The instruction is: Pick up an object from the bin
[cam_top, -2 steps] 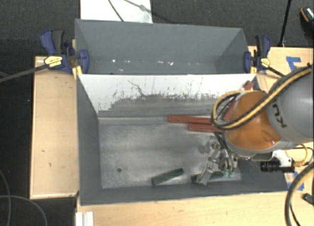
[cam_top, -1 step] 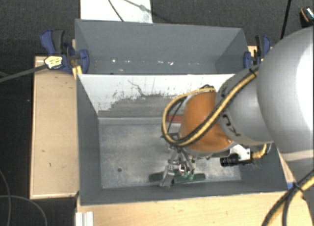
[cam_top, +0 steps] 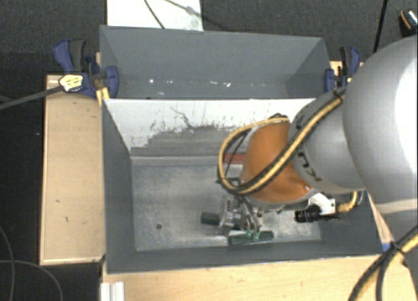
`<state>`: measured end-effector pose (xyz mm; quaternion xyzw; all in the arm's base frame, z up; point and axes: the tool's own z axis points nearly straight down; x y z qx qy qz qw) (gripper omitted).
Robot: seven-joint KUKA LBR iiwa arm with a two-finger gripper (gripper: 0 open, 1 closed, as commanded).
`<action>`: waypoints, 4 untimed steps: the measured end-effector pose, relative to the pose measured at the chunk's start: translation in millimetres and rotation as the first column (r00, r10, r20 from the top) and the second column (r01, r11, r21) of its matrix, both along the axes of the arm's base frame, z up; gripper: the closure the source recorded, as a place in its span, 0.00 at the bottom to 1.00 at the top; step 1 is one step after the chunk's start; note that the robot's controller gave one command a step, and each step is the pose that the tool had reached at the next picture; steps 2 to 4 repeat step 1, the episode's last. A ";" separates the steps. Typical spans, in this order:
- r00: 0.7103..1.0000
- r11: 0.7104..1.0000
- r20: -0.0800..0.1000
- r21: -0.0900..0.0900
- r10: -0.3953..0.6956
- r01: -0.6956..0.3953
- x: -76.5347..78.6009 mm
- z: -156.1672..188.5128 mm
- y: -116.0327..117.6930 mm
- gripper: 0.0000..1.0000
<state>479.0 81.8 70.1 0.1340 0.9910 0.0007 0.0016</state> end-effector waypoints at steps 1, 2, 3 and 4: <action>0.931 0.931 0.006 -0.004 0.366 -0.366 32.4 168.8 -23.3 1.00; 0.931 0.931 0.006 -0.004 0.366 -0.366 32.4 168.8 -23.3 1.00; 0.931 0.931 0.006 -0.004 0.366 -0.366 32.4 168.8 -23.3 1.00; 0.931 0.931 0.006 -0.004 0.366 -0.366 32.4 168.8 -23.3 1.00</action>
Offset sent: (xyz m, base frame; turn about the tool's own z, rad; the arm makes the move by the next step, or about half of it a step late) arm 0.0301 -0.0228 0.1651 -0.3758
